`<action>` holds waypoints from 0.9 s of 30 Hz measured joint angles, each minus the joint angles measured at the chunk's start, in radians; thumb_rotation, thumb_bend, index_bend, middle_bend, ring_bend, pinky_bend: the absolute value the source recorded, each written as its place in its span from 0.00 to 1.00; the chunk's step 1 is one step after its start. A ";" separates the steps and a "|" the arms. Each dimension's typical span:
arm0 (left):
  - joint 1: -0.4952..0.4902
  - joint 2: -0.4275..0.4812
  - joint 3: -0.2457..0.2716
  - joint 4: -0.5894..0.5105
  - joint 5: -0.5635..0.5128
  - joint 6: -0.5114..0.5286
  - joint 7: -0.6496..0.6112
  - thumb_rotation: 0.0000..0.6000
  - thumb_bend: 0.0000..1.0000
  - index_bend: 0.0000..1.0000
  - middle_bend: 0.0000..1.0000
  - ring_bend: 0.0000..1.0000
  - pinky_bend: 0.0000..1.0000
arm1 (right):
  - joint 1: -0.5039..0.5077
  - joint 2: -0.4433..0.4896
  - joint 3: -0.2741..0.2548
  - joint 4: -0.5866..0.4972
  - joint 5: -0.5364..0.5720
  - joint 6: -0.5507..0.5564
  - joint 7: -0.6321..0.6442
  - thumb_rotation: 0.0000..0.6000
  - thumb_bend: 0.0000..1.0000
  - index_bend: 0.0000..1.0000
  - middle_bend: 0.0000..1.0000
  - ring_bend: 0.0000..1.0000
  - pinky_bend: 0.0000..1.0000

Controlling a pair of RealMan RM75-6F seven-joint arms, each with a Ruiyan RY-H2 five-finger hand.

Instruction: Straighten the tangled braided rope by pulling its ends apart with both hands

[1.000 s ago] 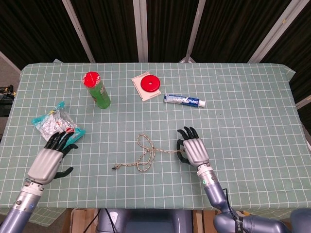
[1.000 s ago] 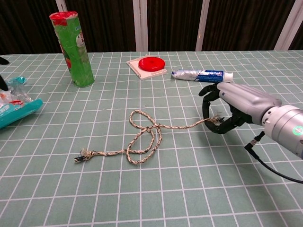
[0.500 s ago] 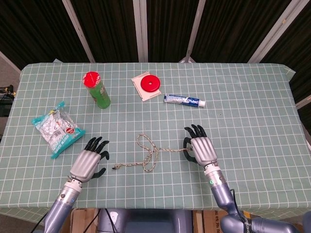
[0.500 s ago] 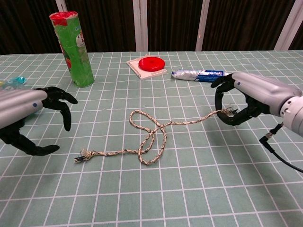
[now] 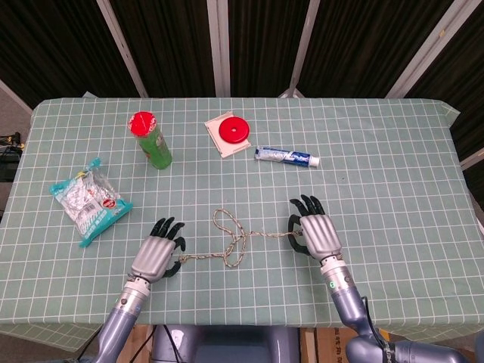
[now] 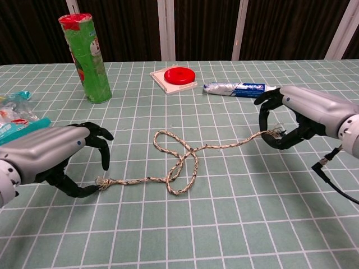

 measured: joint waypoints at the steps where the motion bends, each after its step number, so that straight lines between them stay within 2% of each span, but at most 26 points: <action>1: -0.004 -0.010 0.000 0.006 -0.007 0.001 0.005 1.00 0.36 0.47 0.11 0.00 0.00 | 0.000 0.001 0.000 0.000 0.000 0.001 0.001 1.00 0.47 0.61 0.18 0.00 0.00; 15: -0.034 -0.073 0.005 0.061 -0.058 0.009 0.024 1.00 0.40 0.51 0.12 0.00 0.00 | 0.001 0.019 0.000 -0.004 0.006 0.003 0.008 1.00 0.48 0.61 0.18 0.00 0.00; 23: -0.042 -0.085 0.015 0.073 -0.066 0.012 0.009 1.00 0.50 0.56 0.13 0.00 0.00 | 0.000 0.024 -0.002 0.000 0.009 0.005 0.012 1.00 0.48 0.61 0.18 0.00 0.00; 27: -0.044 -0.087 0.022 0.078 -0.065 0.017 0.007 1.00 0.51 0.57 0.14 0.00 0.00 | 0.001 0.026 -0.003 -0.001 0.009 0.006 0.012 1.00 0.49 0.61 0.18 0.00 0.00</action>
